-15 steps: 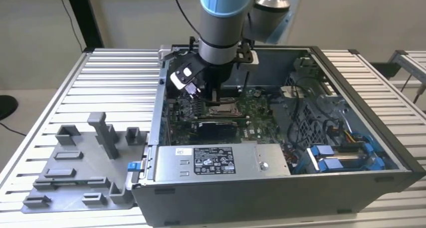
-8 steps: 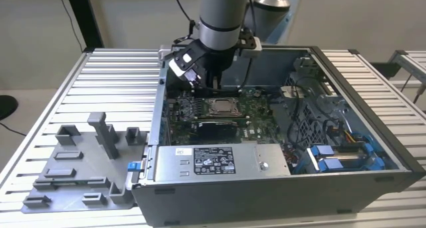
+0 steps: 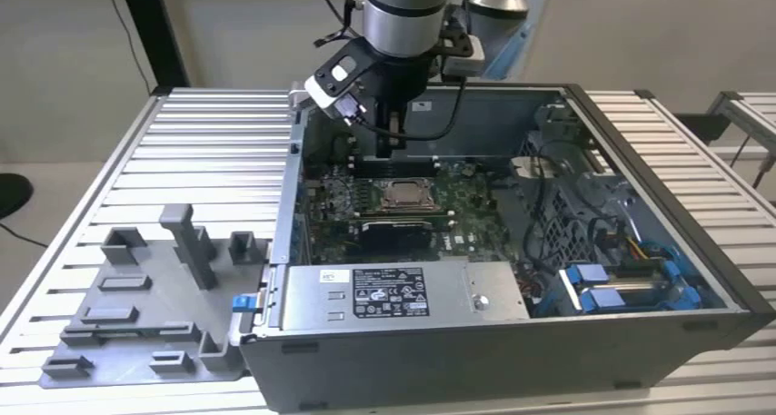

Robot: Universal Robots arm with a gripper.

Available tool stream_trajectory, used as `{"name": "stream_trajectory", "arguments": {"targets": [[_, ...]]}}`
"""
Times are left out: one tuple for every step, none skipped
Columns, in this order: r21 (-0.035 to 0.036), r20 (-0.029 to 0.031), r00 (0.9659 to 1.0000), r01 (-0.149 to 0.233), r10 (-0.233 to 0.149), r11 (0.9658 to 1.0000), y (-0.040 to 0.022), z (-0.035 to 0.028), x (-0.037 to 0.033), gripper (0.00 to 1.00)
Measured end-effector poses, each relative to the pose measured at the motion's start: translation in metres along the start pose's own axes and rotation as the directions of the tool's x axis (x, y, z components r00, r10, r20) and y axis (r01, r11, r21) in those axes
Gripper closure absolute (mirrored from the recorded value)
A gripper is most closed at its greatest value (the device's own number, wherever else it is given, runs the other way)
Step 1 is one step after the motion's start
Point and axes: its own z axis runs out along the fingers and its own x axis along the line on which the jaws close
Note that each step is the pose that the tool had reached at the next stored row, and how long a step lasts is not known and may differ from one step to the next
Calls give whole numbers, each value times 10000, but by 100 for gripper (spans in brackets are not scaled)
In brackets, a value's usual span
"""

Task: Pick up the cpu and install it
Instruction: 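Install the second cpu locking lever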

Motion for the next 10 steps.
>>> {"name": "stream_trajectory", "arguments": {"targets": [[3, -12, 10000, 1, -1, 10000, 0, -11, -2, 100], [3, -11, 10000, 0, 0, 10000, 0, -11, -2, 100], [3, -13, 10000, 0, 0, 10000, 0, -10, -1, 100], [4, -12, 10000, -1, 1, 10000, -1, -11, -1, 100], [4, -11, 10000, -1, 1, 10000, -1, -11, -1, 100], [4, -11, 10000, -1, 1, 10000, -1, -11, -1, 100], [5, -10, 10000, -1, 1, 10000, -1, -12, -1, 100], [4, -11, 10000, -1, 1, 10000, -2, -11, -1, 100], [4, -11, 10000, -1, 1, 10000, -2, -11, -1, 100], [4, -10, 10000, -1, 1, 10000, -2, -11, -1, 100]]}}
